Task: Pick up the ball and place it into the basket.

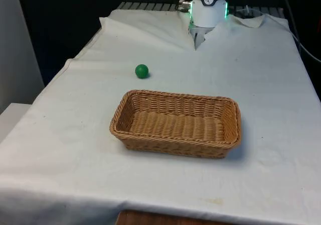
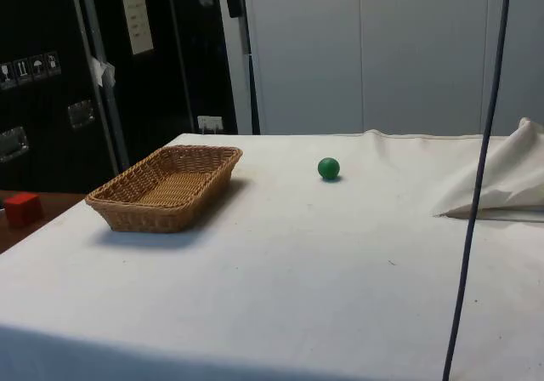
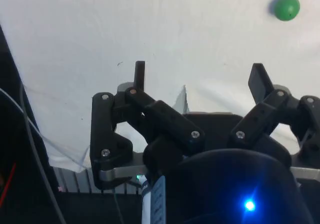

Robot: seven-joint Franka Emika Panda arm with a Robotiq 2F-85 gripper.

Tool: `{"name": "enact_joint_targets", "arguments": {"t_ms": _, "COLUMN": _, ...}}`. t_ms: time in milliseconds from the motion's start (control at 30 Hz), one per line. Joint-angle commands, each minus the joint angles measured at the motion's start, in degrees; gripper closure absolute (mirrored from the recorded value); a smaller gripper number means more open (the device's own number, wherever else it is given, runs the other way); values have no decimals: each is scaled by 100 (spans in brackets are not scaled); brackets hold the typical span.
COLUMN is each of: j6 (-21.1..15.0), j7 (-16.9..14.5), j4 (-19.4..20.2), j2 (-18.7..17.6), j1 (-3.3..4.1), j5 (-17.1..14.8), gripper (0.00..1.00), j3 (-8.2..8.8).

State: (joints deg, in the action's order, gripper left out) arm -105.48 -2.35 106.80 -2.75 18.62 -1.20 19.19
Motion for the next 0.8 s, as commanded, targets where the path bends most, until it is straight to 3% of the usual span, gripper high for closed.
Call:
{"name": "enact_joint_targets", "arguments": {"t_ms": 0, "j6": 0, "j7": -11, "j4": 34, "j2": 23, "j1": -6, "j5": 6, "gripper": 0, "j3": 17}}
{"name": "enact_joint_targets", "arguments": {"t_ms": 200, "j6": -166, "j7": -109, "j4": 481, "j2": 378, "j1": -34, "j5": 132, "gripper": 0, "j3": 126}}
{"name": "enact_joint_targets", "arguments": {"t_ms": 267, "j6": -57, "j7": -103, "j4": 390, "j2": 292, "j1": -23, "j5": 80, "gripper": 0, "j3": 115}}
{"name": "enact_joint_targets", "arguments": {"t_ms": 500, "j6": -390, "j7": -195, "j4": 1014, "j2": 773, "j1": -57, "j5": 327, "gripper": 0, "j3": 258}}
{"name": "enact_joint_targets", "arguments": {"t_ms": 567, "j6": -327, "j7": -206, "j4": 1008, "j2": 762, "j1": -46, "j5": 304, "gripper": 0, "j3": 269}}
{"name": "enact_joint_targets", "arguments": {"t_ms": 767, "j6": -596, "j7": -223, "j4": 1387, "j2": 1031, "j1": -74, "j5": 544, "gripper": 0, "j3": 355}}
